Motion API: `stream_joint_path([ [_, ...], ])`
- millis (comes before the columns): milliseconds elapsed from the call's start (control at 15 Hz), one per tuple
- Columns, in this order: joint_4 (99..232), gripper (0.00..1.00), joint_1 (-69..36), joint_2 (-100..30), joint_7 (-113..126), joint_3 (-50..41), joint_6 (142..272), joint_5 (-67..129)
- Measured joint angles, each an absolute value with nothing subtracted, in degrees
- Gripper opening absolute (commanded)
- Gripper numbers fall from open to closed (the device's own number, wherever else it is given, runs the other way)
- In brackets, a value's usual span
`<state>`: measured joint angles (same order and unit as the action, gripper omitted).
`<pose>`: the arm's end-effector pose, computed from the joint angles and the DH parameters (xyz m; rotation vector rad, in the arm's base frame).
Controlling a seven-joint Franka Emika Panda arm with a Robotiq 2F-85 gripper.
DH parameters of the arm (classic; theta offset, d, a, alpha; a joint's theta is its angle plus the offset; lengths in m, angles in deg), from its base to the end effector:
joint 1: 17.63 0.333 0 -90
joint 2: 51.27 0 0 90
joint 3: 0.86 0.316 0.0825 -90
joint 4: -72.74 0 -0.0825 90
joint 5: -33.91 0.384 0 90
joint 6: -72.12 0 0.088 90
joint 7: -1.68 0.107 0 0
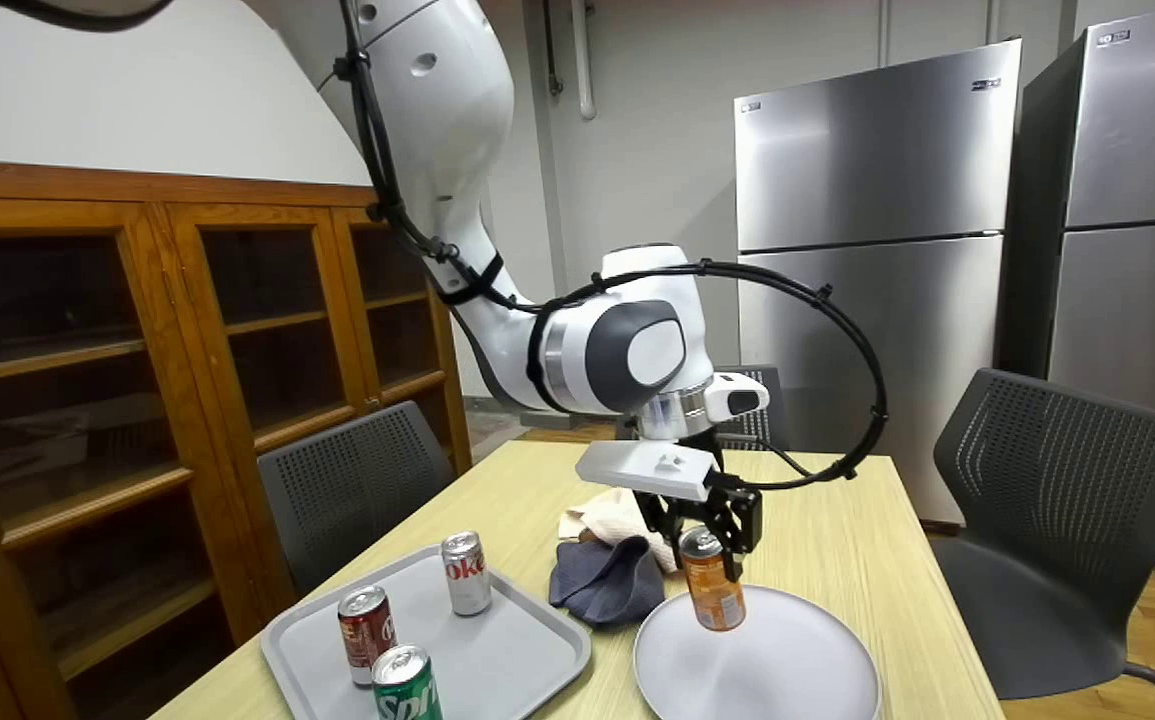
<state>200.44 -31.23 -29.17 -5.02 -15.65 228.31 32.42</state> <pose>0.4931 -0.2668 0.2148 2.9589 -0.4946 0.1277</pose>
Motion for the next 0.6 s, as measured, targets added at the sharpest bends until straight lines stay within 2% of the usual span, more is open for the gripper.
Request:
stream_joint_path([
  [600,194.90,0.38,-34.07,-23.22,1.54,-18.13,224.31,32.86],
])
